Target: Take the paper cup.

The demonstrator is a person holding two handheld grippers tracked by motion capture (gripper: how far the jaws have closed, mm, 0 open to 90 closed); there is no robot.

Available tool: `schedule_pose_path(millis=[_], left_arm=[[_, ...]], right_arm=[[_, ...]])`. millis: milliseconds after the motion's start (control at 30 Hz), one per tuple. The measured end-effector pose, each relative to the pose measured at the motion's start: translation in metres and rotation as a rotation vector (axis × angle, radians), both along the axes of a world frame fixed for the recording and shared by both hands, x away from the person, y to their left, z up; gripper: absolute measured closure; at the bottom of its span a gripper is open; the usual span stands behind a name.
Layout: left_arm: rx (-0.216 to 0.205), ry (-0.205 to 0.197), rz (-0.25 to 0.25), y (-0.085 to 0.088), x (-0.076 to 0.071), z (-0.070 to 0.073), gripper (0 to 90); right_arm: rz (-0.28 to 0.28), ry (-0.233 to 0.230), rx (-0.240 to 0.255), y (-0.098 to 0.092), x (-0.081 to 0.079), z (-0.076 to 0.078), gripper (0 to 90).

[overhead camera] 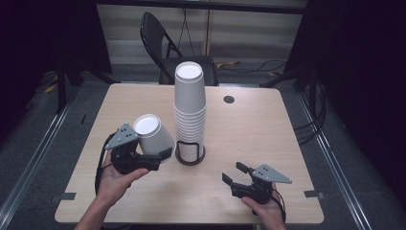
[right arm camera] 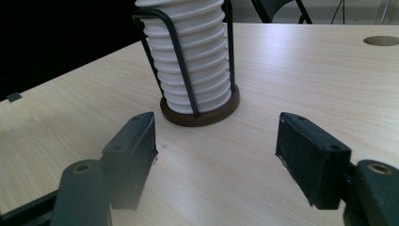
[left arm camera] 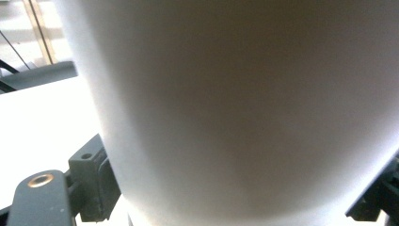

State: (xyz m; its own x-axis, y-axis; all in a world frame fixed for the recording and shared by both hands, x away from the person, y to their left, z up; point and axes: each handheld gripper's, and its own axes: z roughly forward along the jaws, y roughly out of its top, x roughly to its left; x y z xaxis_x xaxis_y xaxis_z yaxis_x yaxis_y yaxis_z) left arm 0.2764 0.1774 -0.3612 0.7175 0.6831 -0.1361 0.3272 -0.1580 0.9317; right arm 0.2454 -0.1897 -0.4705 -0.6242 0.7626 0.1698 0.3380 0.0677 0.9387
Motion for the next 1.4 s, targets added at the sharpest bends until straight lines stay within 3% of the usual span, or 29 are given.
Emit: schedule_pose_path(millis=[267, 633, 733, 900, 1000, 1200, 1233, 1400], left_arm=[[-0.035, 0.051, 0.017, -0.01, -0.004, -0.013, 13.3], [0.007, 0.095, -0.011, -0.033, -0.011, -0.033, 13.3], [-0.055, 0.146, -0.009, -0.035, -0.012, -0.037, 13.3], [-0.114, 0.193, -0.001, -0.036, -0.012, -0.039, 13.2], [-0.184, 0.246, -0.01, -0.035, -0.011, -0.042, 13.2], [-0.224, 0.287, -0.015, -0.035, -0.011, -0.045, 13.2], [-0.248, 0.313, -0.024, -0.036, -0.012, -0.047, 13.2], [-0.265, 0.339, -0.032, -0.038, -0.012, -0.05, 13.2]], right_arm=[[0.028, -0.014, 0.012, 0.009, -0.005, 0.004, 32.1], [0.082, -0.035, -0.005, 0.027, -0.011, 0.007, 32.1], [0.095, -0.045, -0.009, 0.031, -0.014, 0.007, 32.1], [0.117, -0.056, -0.011, 0.039, -0.016, 0.009, 33.0], [0.134, -0.062, -0.018, 0.045, -0.018, 0.012, 34.1], [0.16, -0.095, -0.034, 0.057, -0.021, 0.015, 35.8], [0.168, -0.11, -0.043, 0.061, -0.022, 0.017, 36.3], [0.184, -0.142, -0.045, 0.07, -0.023, 0.019, 37.4]])
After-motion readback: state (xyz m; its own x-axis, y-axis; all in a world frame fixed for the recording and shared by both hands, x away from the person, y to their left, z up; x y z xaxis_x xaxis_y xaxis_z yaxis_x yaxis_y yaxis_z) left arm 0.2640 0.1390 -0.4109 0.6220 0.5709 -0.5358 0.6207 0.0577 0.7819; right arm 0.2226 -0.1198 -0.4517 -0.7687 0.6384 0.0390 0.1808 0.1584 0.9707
